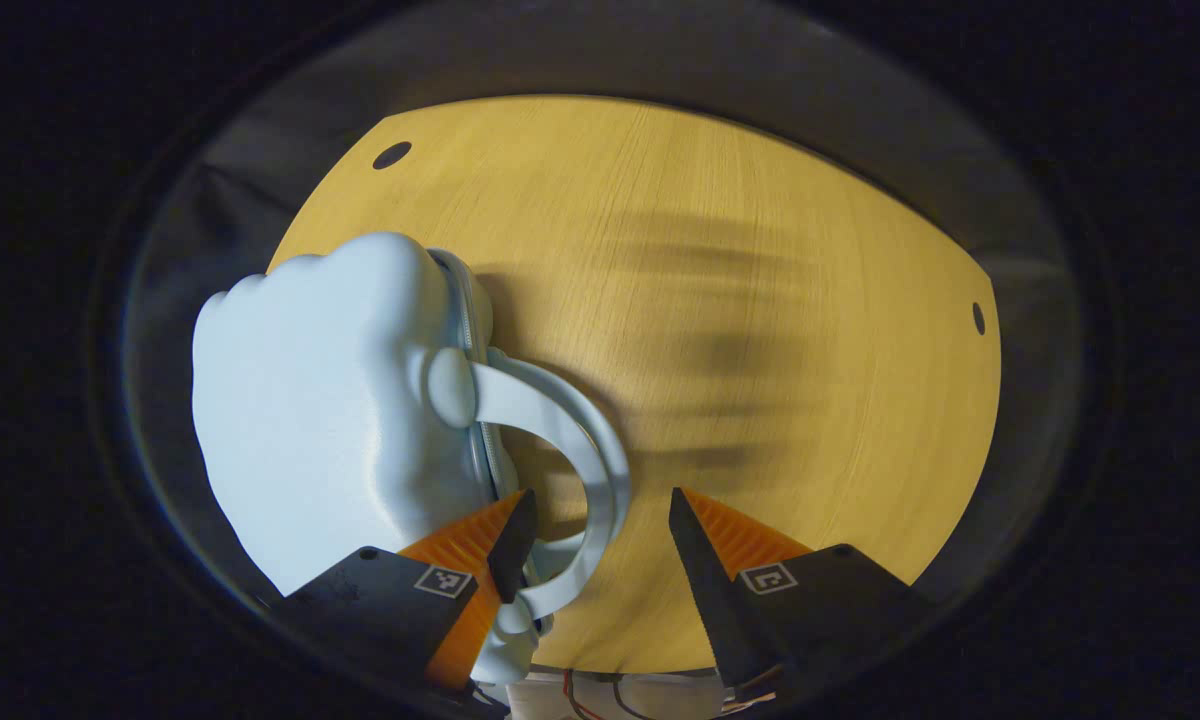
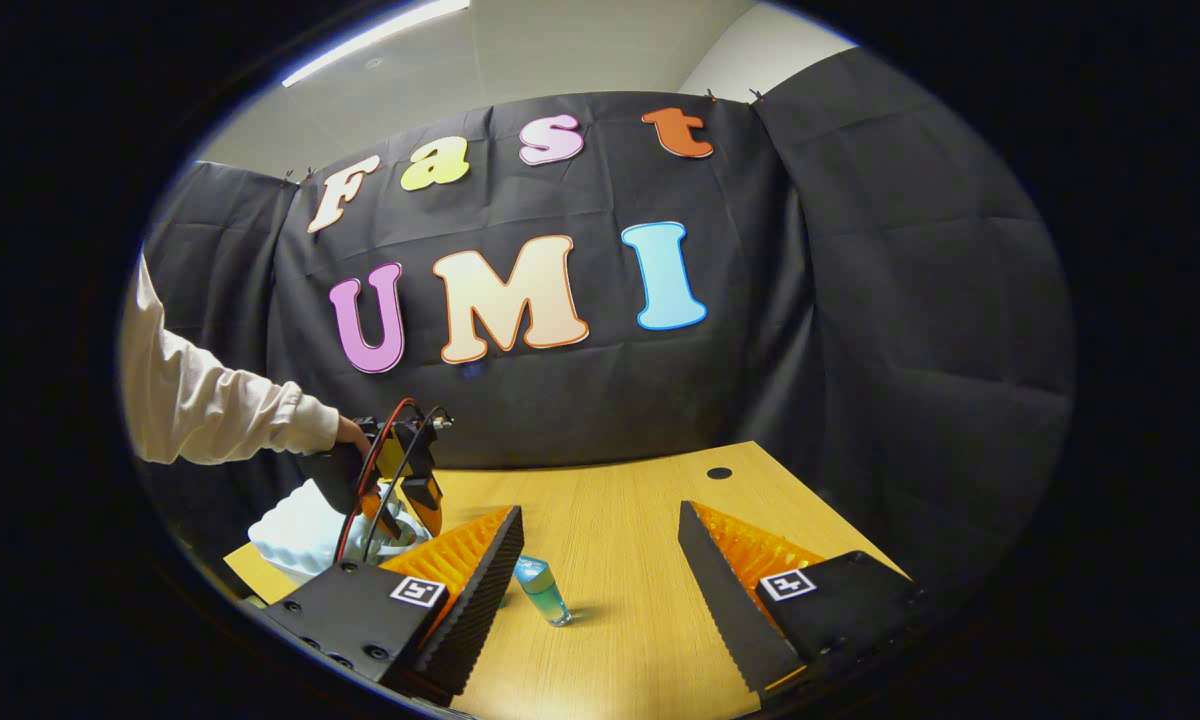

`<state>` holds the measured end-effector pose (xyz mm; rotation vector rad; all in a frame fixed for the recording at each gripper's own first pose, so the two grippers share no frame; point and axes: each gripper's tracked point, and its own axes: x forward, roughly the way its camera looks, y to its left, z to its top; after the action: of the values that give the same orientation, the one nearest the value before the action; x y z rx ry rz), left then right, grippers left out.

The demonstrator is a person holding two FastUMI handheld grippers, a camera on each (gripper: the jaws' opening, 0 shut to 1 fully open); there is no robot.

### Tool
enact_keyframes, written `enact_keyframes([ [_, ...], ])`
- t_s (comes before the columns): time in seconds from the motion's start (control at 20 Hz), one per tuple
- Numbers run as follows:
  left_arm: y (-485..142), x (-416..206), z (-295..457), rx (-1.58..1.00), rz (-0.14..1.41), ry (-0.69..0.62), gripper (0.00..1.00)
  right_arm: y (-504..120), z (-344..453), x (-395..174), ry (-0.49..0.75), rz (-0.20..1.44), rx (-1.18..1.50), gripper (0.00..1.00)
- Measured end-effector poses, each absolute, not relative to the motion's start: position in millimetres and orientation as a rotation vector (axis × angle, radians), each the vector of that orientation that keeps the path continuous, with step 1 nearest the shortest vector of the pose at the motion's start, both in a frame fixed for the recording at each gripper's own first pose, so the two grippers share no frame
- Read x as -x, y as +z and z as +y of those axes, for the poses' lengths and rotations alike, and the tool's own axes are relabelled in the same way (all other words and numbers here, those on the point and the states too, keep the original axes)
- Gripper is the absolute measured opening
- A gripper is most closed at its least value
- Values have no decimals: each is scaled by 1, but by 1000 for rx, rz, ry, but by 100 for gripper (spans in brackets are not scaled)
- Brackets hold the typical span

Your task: First open the suitcase, pack the skin care products into it, and then close the suitcase.

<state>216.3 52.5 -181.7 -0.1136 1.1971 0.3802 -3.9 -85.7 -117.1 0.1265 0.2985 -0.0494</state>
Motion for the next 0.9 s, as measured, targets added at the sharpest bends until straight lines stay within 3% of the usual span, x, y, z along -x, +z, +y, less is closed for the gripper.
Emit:
enact_keyframes([
  [0.1,-185,-219,58,75,1213,390,80,-117,-90,6,-56,297,-116,96],
  [0.2,-187,-222,66,37,1216,400,70,-119,-95,8,-67,299,-116,98],
  [0.35,-188,-223,67,52,1219,385,48,-125,-101,9,-83,311,-133,98],
  [0.4,-189,-223,67,54,1224,378,62,-126,-103,9,-86,317,-137,97],
  [0.45,-190,-223,68,54,1227,372,53,-128,-104,10,-87,321,-138,98],
  [0.75,-205,-228,64,28,1264,345,46,-126,-114,10,-102,318,-111,98],
  [0.8,-210,-229,63,33,1271,339,34,-127,-115,10,-105,322,-109,98],
  [0.9,-218,-231,60,66,1277,329,36,-130,-116,11,-109,332,-104,98],
])
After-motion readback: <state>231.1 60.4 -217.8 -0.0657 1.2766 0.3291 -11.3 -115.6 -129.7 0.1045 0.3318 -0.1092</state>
